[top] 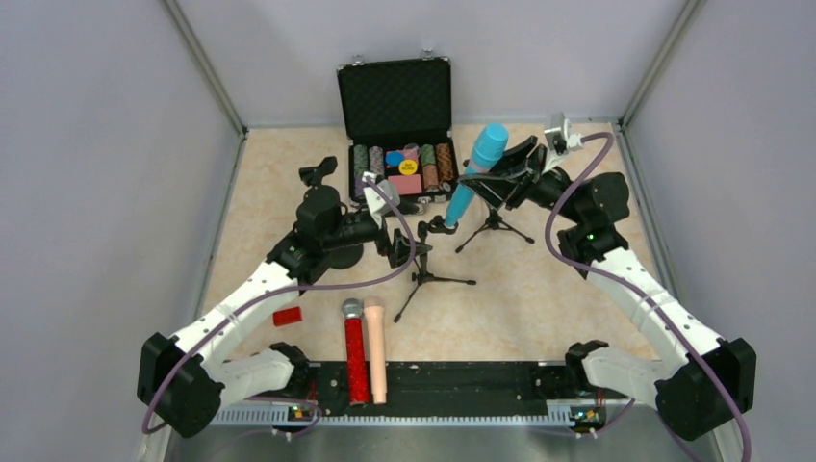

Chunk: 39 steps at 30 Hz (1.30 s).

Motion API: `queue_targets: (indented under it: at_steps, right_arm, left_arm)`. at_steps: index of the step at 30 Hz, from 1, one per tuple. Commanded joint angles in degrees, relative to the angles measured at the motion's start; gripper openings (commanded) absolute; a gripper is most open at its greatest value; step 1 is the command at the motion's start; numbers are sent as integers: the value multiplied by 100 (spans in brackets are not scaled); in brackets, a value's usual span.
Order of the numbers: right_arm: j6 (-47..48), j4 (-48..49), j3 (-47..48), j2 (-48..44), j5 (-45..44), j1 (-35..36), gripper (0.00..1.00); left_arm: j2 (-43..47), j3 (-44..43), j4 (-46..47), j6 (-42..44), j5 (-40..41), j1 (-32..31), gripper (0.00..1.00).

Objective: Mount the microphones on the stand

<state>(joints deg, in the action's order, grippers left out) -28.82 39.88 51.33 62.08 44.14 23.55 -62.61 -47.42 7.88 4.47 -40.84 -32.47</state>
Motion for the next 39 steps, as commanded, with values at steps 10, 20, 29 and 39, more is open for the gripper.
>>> queue_targets:
  at_steps: [10, 20, 29, 39]
  right_arm:
    - [176, -30, -184, -159, 86, 79, 0]
    - [382, -148, -194, -62, -4, 131, 0]
    - [891, -470, -135, 3, -176, 383, 0]
    - [1255, -645, -163, 3, -374, 558, 0]
  left_arm:
    - [164, -23, 117, -57, 6, -16, 95]
    - [153, 19, 215, -95, -1, -19, 93]
    - [104, 31, 312, -112, 49, -15, 88]
    - [-227, -63, 720, -258, 65, -26, 82]
